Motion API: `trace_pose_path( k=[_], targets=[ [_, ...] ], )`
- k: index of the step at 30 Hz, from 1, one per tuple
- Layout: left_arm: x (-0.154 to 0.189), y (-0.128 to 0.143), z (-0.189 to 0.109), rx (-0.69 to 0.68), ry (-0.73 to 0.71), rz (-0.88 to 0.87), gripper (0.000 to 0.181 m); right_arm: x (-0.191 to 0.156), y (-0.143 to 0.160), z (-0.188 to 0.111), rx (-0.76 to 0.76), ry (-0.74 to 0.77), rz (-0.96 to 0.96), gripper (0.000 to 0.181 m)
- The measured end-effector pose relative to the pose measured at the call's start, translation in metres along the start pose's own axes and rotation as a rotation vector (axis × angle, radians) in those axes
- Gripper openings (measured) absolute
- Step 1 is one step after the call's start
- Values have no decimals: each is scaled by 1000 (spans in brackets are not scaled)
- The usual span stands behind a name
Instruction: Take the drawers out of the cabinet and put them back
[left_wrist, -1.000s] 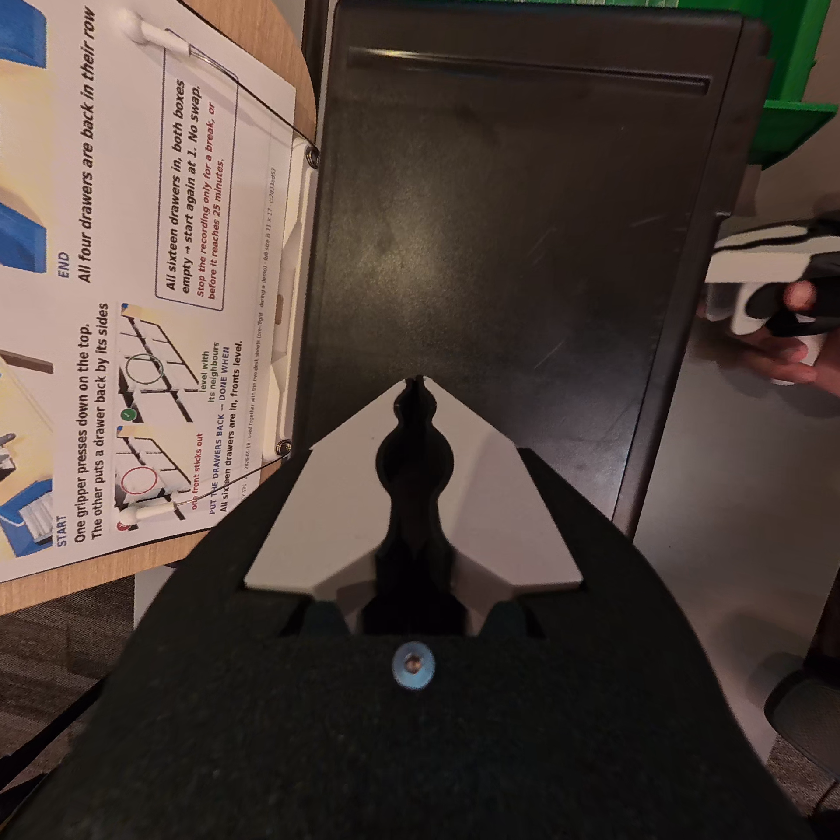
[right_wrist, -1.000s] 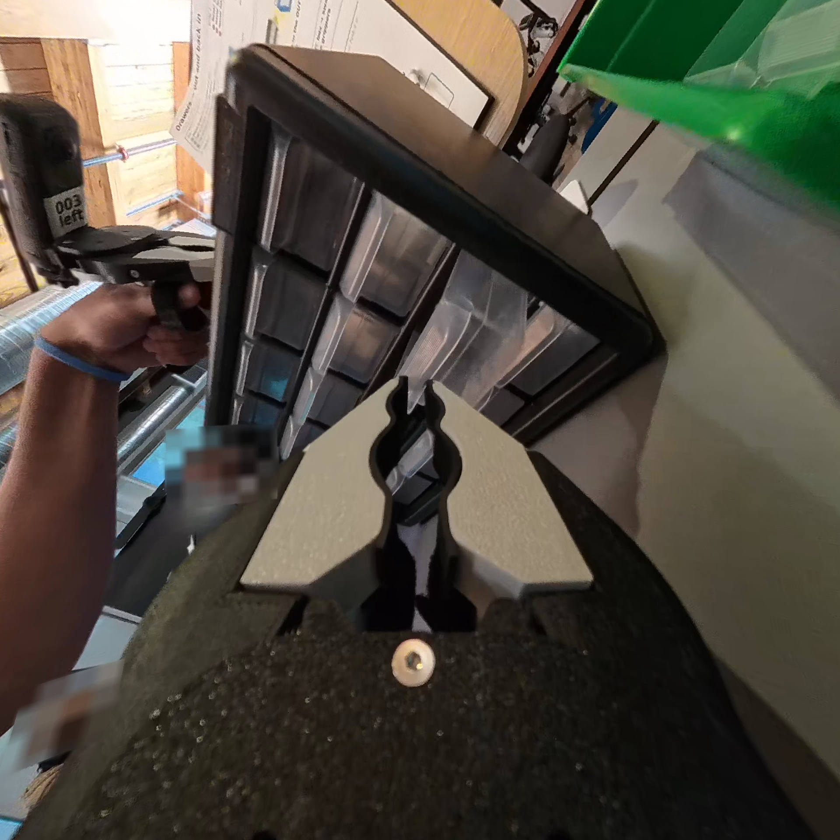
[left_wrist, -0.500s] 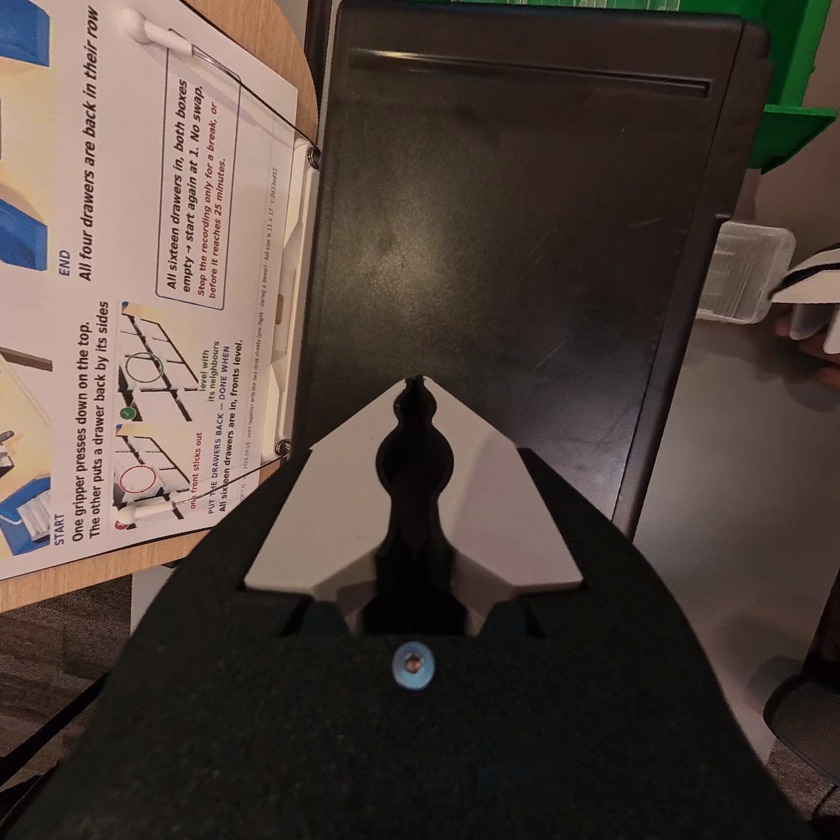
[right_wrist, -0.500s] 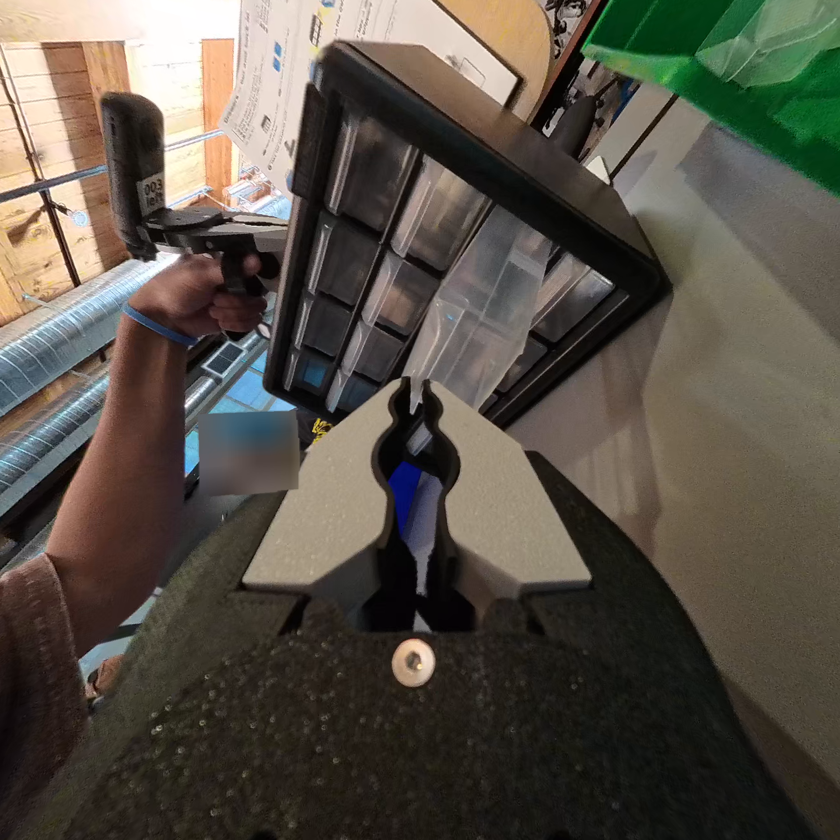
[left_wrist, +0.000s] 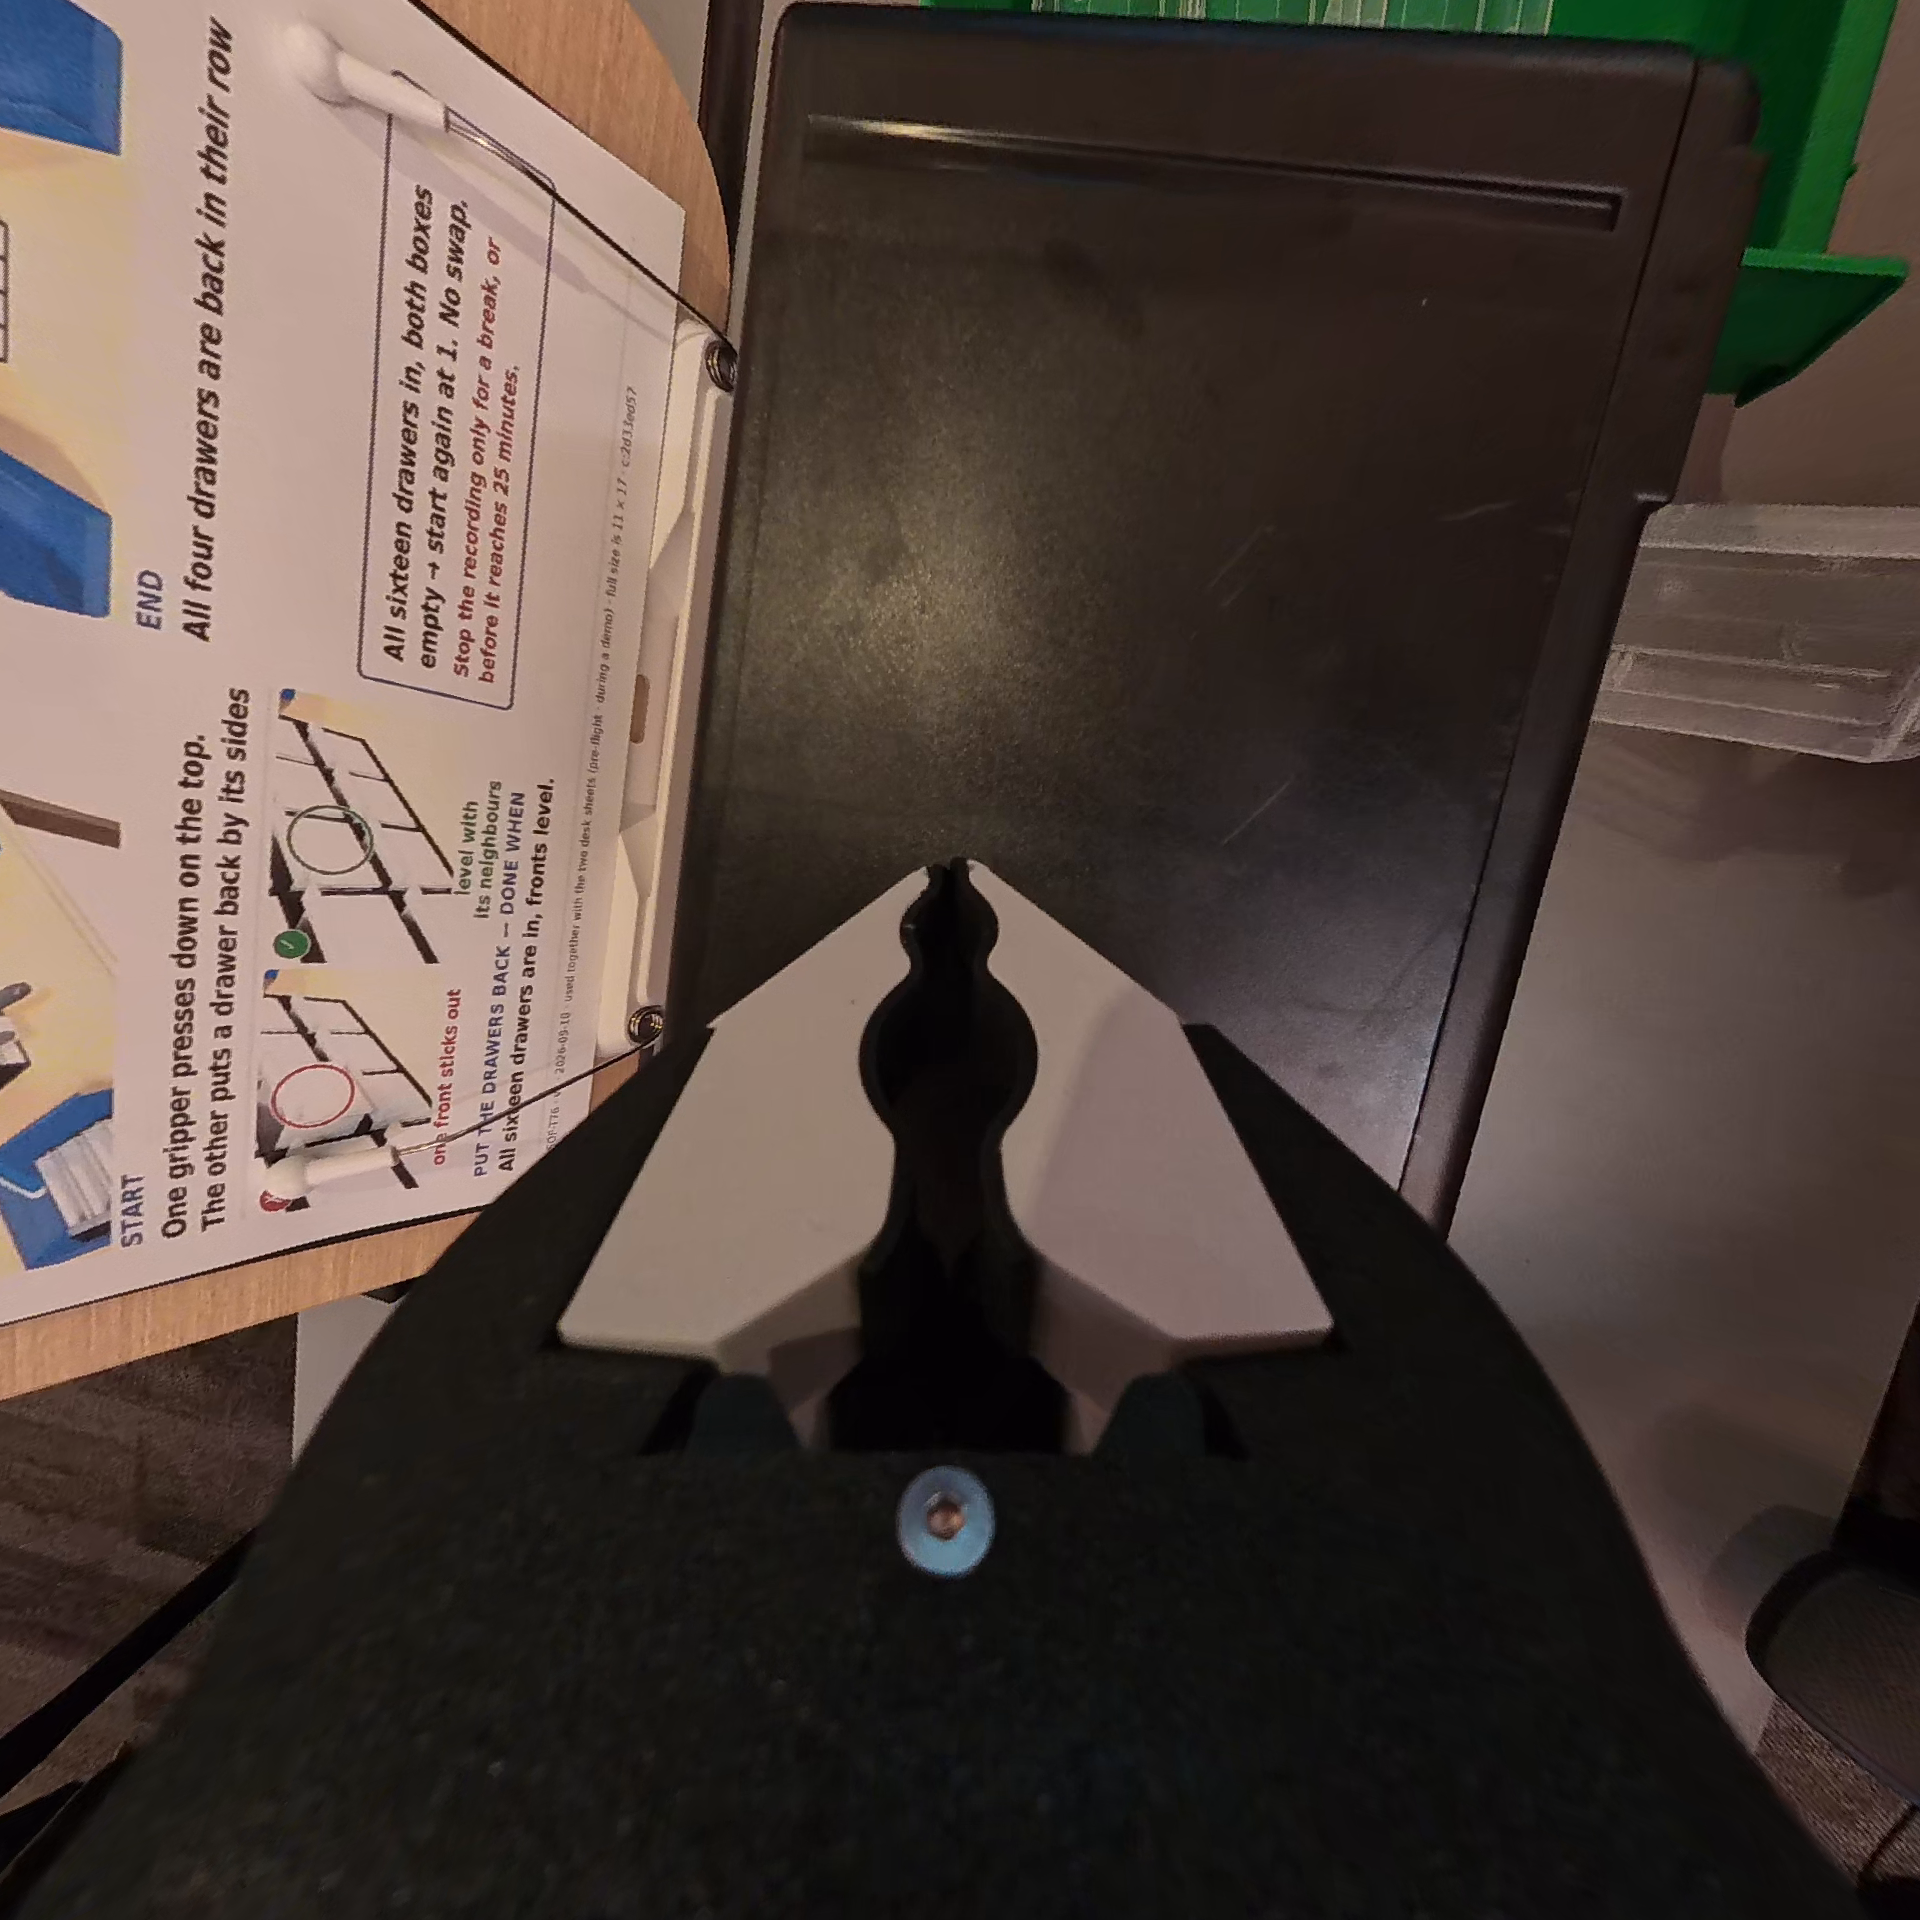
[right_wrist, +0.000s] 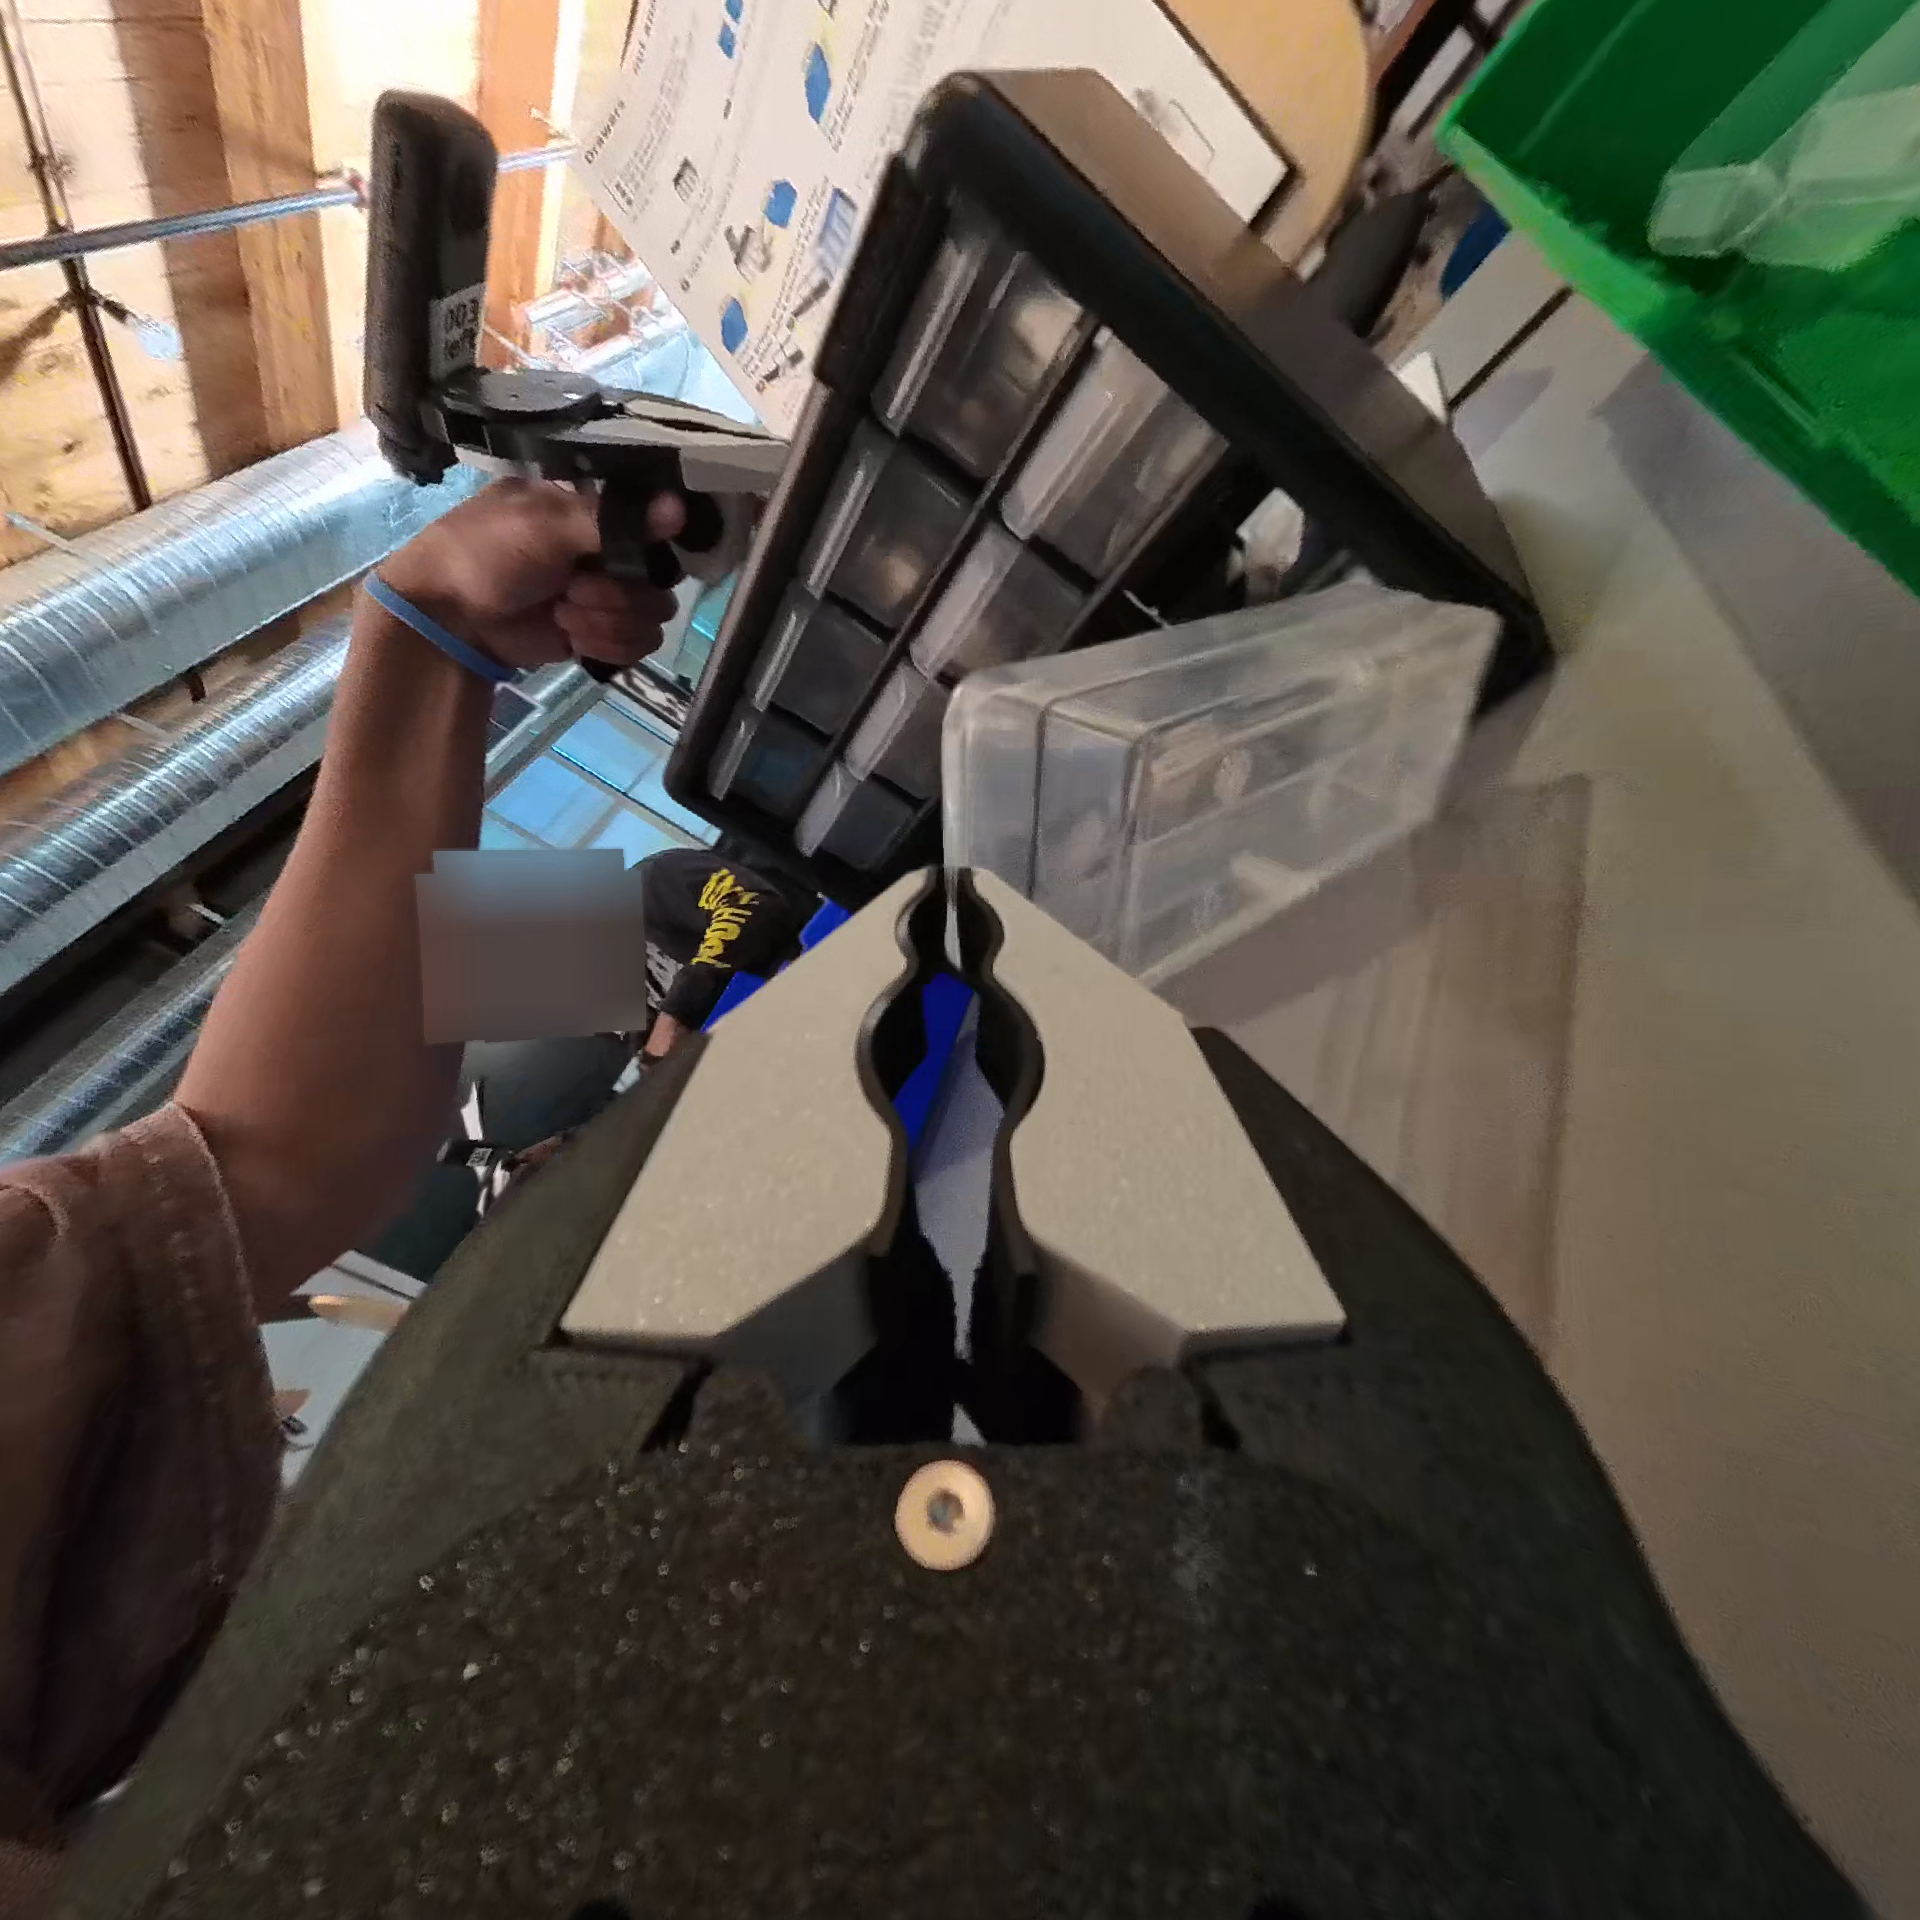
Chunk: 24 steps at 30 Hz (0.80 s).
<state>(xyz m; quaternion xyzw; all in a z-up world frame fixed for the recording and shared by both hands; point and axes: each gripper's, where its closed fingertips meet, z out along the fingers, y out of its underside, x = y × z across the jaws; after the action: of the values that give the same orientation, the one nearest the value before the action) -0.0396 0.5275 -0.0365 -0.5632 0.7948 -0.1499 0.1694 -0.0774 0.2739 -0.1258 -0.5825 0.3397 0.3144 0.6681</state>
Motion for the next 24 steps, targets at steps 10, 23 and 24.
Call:
trace_pose_path(
  k=[10,23,24],
  targets=[
    [0,0,0,17,-1,-2,0,18,2,-58,-65,-27,123,1],
    [0,0,0,29,-5,6,0,84,27,-120,-332,472,-113,5],
    [0,0,0,30,-6,7,0,86,27,-122,-348,497,-147,6]
  ],
)
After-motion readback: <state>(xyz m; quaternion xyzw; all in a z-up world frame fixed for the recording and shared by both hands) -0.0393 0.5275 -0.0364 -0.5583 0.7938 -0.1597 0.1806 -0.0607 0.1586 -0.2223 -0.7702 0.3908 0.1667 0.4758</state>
